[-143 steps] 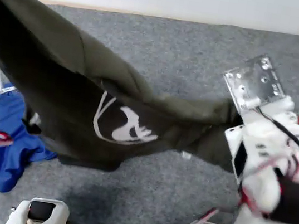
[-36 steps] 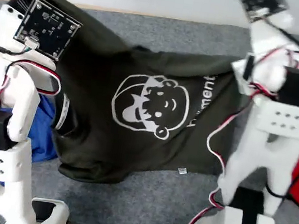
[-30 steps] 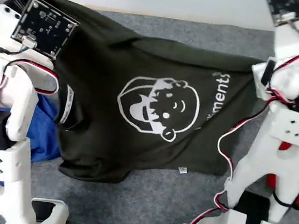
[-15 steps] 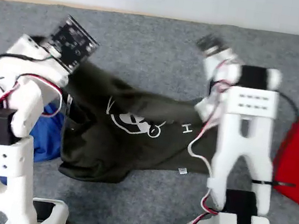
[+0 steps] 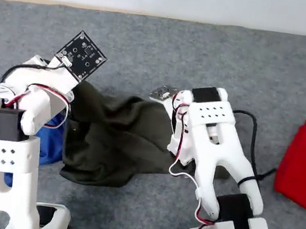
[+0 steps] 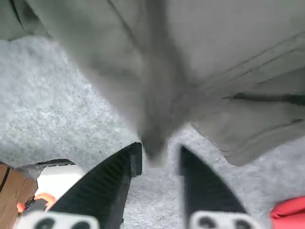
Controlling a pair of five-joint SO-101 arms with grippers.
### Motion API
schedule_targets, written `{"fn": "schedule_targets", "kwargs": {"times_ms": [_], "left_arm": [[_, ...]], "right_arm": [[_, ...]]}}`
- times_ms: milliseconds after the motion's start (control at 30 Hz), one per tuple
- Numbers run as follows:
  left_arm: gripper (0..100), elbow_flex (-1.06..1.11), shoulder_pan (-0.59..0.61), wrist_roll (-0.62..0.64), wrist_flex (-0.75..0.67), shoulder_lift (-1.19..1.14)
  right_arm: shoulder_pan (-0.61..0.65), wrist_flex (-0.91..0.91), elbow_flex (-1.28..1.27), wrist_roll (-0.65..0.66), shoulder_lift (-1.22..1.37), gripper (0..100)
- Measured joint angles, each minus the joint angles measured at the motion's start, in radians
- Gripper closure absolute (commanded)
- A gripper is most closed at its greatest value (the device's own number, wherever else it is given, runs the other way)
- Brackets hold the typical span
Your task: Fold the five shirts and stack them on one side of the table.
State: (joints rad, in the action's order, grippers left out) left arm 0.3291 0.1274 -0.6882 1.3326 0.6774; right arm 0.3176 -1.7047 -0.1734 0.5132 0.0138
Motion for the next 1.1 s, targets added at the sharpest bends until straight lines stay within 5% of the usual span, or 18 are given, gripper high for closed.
{"fn": "schedule_targets", "kwargs": {"times_ms": [267,1100], "left_arm": [[99,0.006,0.000,0.000,0.000,0.000],[99,0.061,0.000,0.000,0.000,0.000]], "right_arm": [[0.002,-0.008,0.224,-0.011,-0.017,72.7],[0.147,-0.017,0.115,0.011,0.215,72.8]]}}
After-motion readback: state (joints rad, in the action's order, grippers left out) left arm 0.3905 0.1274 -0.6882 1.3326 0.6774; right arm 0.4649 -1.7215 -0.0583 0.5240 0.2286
